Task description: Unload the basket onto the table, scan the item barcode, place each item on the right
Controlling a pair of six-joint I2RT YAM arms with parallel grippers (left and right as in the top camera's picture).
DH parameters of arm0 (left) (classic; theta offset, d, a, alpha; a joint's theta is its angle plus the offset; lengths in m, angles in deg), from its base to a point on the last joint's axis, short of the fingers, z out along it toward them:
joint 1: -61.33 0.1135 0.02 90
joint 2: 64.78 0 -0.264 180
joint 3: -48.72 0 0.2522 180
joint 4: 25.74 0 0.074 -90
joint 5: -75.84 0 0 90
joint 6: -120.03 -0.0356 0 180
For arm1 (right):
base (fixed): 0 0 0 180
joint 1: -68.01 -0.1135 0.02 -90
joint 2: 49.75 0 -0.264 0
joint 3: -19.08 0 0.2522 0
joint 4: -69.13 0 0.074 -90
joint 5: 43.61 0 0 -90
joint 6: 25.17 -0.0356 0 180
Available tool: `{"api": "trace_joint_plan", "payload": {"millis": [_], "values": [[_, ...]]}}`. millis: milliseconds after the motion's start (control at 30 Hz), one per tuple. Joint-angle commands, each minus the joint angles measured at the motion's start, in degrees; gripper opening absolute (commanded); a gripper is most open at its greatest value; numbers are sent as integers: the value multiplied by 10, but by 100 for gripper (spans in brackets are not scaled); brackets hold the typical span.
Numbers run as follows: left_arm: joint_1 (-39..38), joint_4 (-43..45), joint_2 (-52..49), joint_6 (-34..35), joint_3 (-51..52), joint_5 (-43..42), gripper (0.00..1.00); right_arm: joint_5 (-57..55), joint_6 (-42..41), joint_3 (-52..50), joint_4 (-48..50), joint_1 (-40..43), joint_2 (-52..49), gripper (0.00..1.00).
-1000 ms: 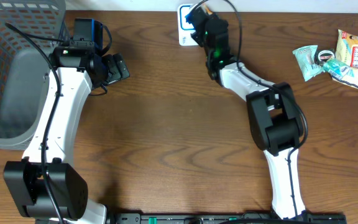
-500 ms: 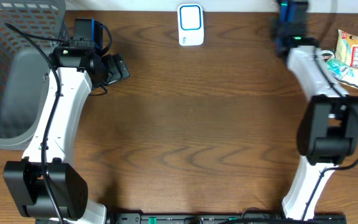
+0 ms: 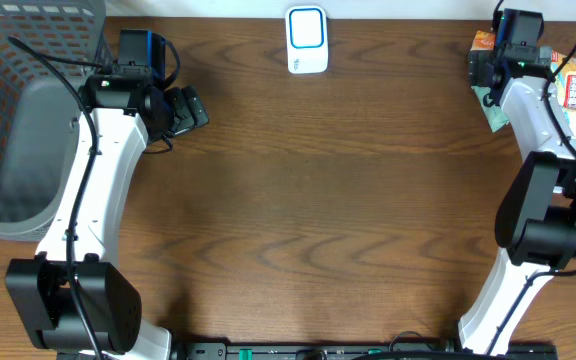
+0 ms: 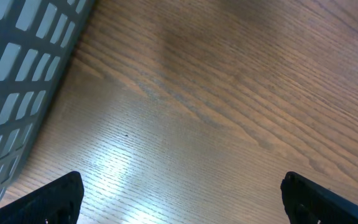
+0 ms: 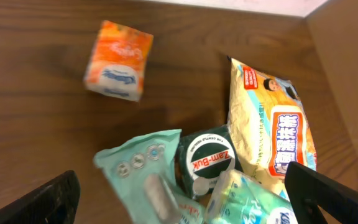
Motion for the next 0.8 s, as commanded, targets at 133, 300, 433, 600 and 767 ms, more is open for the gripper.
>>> {"api": "trace_joint_plan", "payload": {"millis": [133, 300, 433, 600, 767], "values": [[2, -2, -3, -3, -3, 7, 100, 63, -2, 2, -71, -60, 163, 99], [2, -2, -3, -4, -3, 7, 100, 254, -20, 2, -176, -104, 266, 99], [2, -2, -3, -4, -3, 7, 100, 327, -63, 2, -235, -113, 313, 99], [2, -2, -3, -4, -3, 7, 100, 356, -62, -14, -325, -112, 368, 99], [2, -2, -3, -3, -3, 7, 100, 356, -62, -101, -314, -112, 455, 99]]}}
